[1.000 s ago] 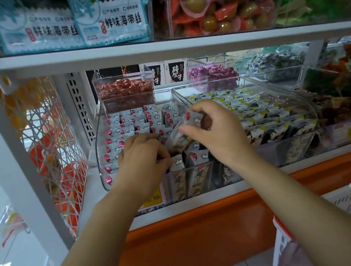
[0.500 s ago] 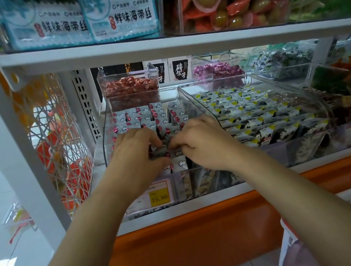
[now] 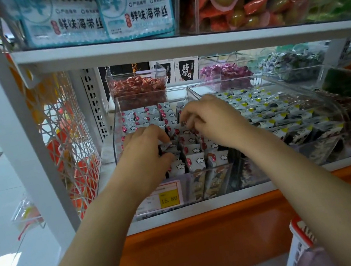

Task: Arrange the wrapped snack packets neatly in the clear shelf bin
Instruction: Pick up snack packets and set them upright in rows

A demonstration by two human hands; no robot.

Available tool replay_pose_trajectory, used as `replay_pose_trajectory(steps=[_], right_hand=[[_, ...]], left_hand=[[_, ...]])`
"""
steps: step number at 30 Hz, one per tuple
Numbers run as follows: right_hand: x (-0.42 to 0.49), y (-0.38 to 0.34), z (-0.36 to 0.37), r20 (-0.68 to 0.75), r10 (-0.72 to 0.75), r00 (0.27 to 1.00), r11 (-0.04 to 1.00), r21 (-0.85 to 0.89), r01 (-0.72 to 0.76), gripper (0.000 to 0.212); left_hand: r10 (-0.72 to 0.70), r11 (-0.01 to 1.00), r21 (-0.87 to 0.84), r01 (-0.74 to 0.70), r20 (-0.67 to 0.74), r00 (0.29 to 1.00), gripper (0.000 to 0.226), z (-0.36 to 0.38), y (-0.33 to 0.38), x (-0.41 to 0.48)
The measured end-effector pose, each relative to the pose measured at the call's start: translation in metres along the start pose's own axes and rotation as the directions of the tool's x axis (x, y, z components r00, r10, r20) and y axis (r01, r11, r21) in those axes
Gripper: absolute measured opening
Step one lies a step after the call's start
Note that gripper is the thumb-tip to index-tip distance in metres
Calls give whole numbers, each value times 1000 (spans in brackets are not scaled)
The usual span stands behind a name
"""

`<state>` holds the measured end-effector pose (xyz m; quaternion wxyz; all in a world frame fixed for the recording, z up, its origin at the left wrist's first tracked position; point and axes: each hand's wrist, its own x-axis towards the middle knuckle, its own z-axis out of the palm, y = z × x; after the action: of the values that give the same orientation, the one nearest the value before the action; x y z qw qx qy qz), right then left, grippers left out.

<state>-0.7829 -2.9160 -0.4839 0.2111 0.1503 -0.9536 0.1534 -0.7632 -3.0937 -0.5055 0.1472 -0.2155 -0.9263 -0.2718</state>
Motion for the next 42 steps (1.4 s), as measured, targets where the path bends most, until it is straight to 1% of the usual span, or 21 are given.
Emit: replay_pose_trajectory(steps=[2, 6, 8, 10, 12, 15, 17, 19, 21, 22, 23, 25, 27, 28, 29, 32, 36, 37, 39, 40, 42], right_hand=[[7, 3, 1, 2, 3, 1000, 997, -79, -3, 28], [9, 3, 9, 151, -8, 988, 949, -311, 55, 21], [8, 3, 11, 141, -28, 990, 946, -317, 72, 15], [7, 4, 9, 103, -44, 994, 974, -218, 66, 6], [5, 3, 6, 50, -53, 997, 994, -92, 57, 4], [-2, 1, -4, -123, 19, 992, 984, 176, 2, 7], [-8, 0, -12, -263, 91, 961, 960, 278, -14, 6], [-16, 0, -19, -396, 156, 905, 937, 349, -9, 8], [-25, 1, -24, -482, 243, 842, 903, 430, -14, 9], [-30, 2, -25, -493, 298, 817, 875, 483, -28, 10], [-34, 2, -26, -473, 367, 801, 828, 559, -49, 10], [-43, 1, -25, -339, 515, 787, 645, 758, -95, 11], [-51, -2, -21, -184, 595, 782, 434, 893, -120, 12], [-54, -3, -19, -131, 610, 782, 357, 926, -124, 14], [-56, -4, -17, -88, 617, 782, 292, 949, -123, 16], [-60, -3, -16, 19, 599, 801, 106, 989, -102, 17], [-62, 0, -20, 150, 454, 878, -173, 982, -79, 6], [-62, 0, -21, 175, 424, 889, -214, 973, -89, 9], [-62, 1, -21, 216, 395, 893, -255, 960, -119, 18], [-61, 1, -21, 227, 392, 892, -260, 957, -129, 19], [-61, 0, -19, 232, 402, 886, -249, 959, -138, 19]], left_hand=[[-9, 1000, 5, 9, -6, 1000, 27, 0, 1, 0], [-23, 1000, 1, 23, -16, 1000, 24, -1, 2, -1], [-25, 1000, -1, 25, -22, 999, 24, -1, 2, 0], [-26, 1000, 0, 26, -26, 999, 23, 0, 2, 0], [-37, 999, -19, 36, -37, 999, 22, 0, 3, 0], [-55, 995, -85, 48, -81, 995, 18, 1, 5, 1], [-66, 991, -125, 50, -125, 990, 16, 1, 6, 0], [-81, 985, -164, 55, -155, 985, 22, 1, 8, -1], [-94, 974, -221, 55, -170, 981, 31, 2, 11, -1], [-101, 965, -258, 54, -173, 980, 35, 1, 14, -1], [-112, 949, -309, 58, -161, 981, 38, 1, 17, 0], [-145, 894, -439, 88, -99, 984, 40, 1, 22, -1], [-166, 826, -551, 120, -33, 986, 32, 3, 25, -2], [-177, 785, -604, 137, -7, 984, 25, 2, 26, -3], [-193, 738, -656, 157, 18, 981, 20, 2, 27, -3], [-257, 548, -809, 215, 82, 963, 20, 1, 27, -3], [-304, 245, -938, 244, 164, 938, 20, -4, 25, -3], [-312, 203, -949, 241, 171, 935, 21, -5, 24, -2], [-343, 174, -955, 240, 170, 924, 25, -6, 22, -2], [-354, 160, -957, 241, 173, 919, 25, -7, 21, -2], [-349, 91, -965, 248, 202, 915, 21, -7, 19, -1]])
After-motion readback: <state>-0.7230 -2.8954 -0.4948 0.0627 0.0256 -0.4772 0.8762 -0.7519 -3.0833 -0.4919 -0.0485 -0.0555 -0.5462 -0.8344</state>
